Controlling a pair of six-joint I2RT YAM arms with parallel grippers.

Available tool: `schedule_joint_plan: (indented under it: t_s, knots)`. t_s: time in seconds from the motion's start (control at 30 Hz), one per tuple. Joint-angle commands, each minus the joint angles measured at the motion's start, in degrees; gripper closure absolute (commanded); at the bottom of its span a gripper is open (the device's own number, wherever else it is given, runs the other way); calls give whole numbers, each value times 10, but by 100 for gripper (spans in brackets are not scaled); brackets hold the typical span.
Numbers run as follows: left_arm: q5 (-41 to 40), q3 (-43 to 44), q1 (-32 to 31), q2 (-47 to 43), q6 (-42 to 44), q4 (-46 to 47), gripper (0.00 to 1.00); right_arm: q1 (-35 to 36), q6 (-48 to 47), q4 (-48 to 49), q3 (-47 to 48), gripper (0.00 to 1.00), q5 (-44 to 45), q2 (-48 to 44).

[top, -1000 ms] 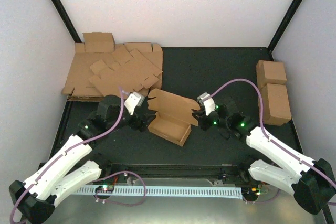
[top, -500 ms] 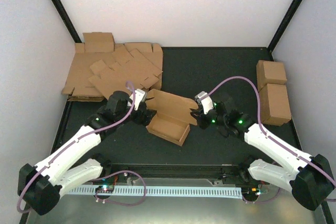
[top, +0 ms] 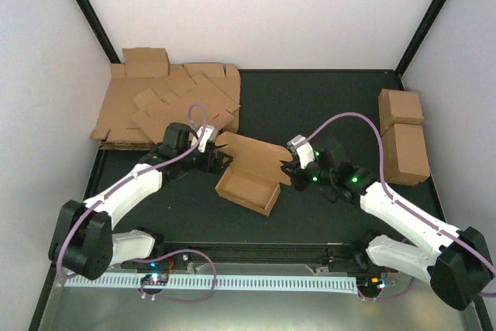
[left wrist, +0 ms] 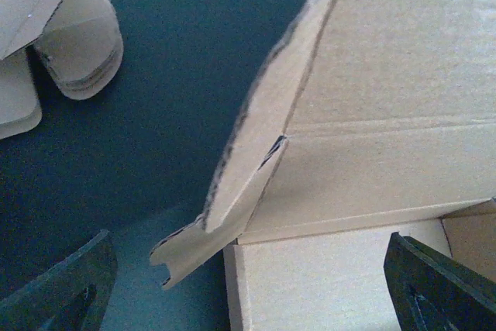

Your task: Fold the paper box

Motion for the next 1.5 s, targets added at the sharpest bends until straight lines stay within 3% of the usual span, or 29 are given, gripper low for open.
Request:
schedule_joint_plan:
  t_s: [0.0, 0.13, 0.3, 0.47, 0.63, 0.97, 1.13, 1.47]
  knots:
    - [40, 23, 4, 5, 32, 35, 4, -4, -4, -6, 15, 94, -6, -1]
    - [69, 26, 4, 8, 24, 34, 18, -4, -1, -2, 16, 94, -7, 3]
    - [87, 11, 0, 6, -4, 57, 55, -3, 4, 2, 22, 94, -4, 21]
    - [59, 7, -23, -5, -10, 47, 65, -4, 8, 3, 30, 93, 1, 32]
    - [-6, 10, -44, -9, -16, 12, 87, -2, 22, 1, 33, 93, 29, 34]
    - [-133, -47, -112, -78, -85, 37, 89, -1, 124, 28, 11, 87, 102, 27]
    - [-178, -81, -152, -117, -126, 65, 96, 10, 162, 70, -9, 88, 147, 14]
    - [-297, -86, -248, -109, -226, 103, 96, 56, 201, 108, -36, 84, 191, 29]
